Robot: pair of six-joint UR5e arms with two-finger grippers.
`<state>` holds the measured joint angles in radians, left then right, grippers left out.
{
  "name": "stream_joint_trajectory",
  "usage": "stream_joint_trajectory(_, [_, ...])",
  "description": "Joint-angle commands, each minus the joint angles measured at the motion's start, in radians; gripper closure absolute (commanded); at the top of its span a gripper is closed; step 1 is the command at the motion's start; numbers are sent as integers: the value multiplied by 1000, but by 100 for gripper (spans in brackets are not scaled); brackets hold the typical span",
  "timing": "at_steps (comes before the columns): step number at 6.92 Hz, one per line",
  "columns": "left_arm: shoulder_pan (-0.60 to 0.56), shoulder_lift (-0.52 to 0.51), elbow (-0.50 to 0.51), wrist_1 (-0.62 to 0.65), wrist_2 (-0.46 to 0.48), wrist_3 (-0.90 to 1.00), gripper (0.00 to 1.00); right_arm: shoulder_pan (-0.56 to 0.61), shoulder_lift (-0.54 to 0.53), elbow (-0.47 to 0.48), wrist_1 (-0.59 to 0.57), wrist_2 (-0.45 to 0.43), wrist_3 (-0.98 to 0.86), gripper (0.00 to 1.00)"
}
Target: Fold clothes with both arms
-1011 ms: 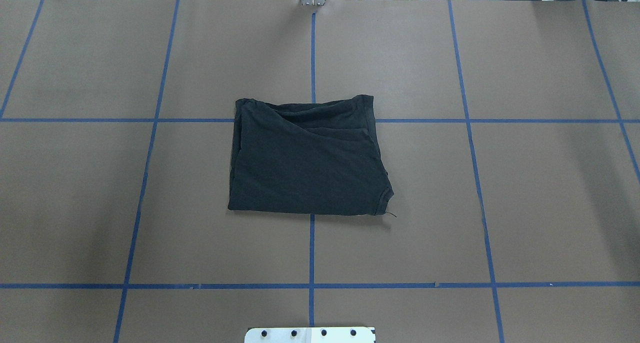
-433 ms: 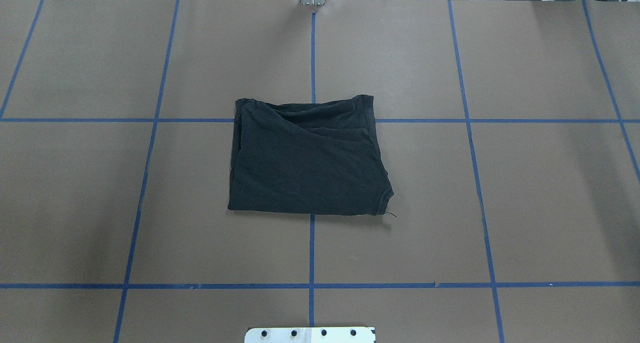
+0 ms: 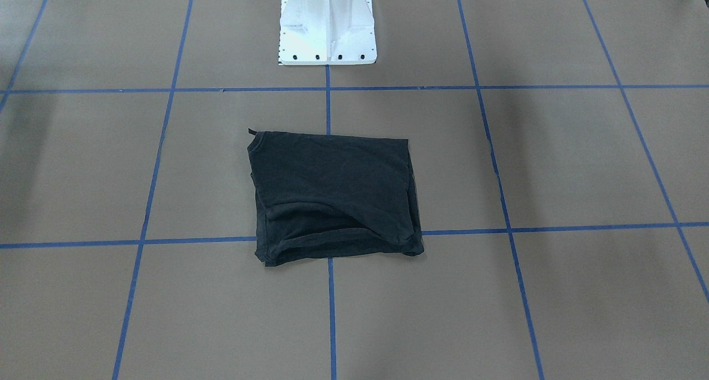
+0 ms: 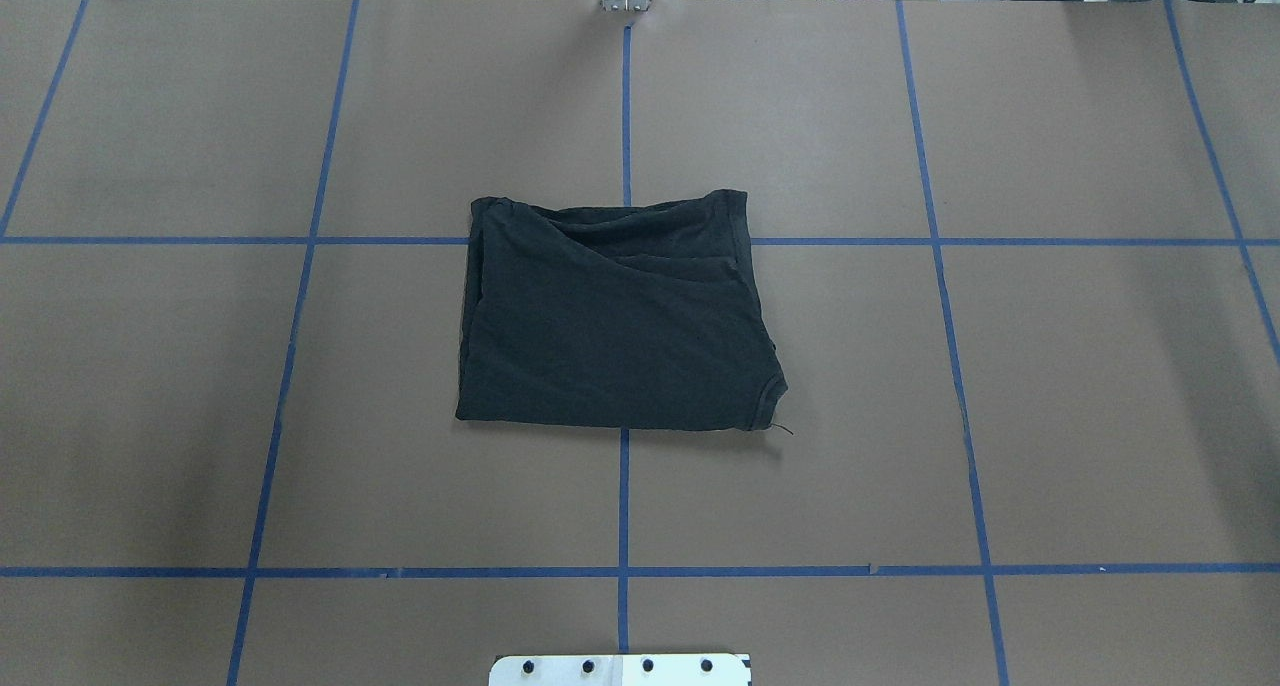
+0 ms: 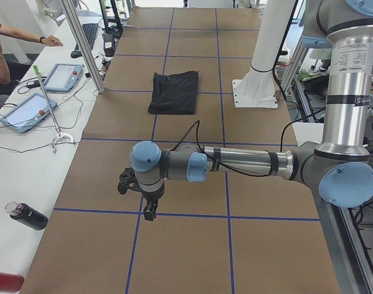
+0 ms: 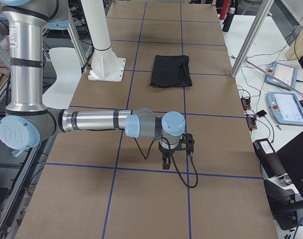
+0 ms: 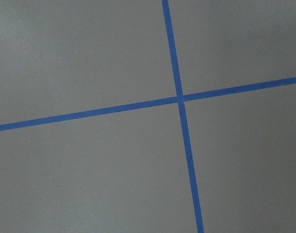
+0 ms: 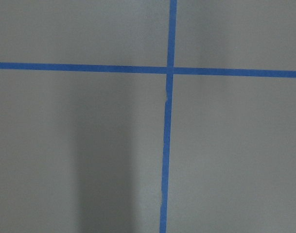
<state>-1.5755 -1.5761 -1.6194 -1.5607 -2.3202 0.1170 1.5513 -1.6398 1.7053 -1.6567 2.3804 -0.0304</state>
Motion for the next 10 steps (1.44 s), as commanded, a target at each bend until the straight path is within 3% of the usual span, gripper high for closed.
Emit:
stream_joint_trajectory(1, [0, -1, 0, -1, 1, -5, 1, 0, 0, -1, 0, 0, 1, 0])
stream_joint_trajectory(7, [-1, -5, 3, 2, 8, -14, 1, 1, -2, -4, -2, -1, 1, 0])
stream_joint_trajectory(10, [2, -9, 0, 2, 8, -149, 1, 3, 0, -4, 0, -1, 1, 0])
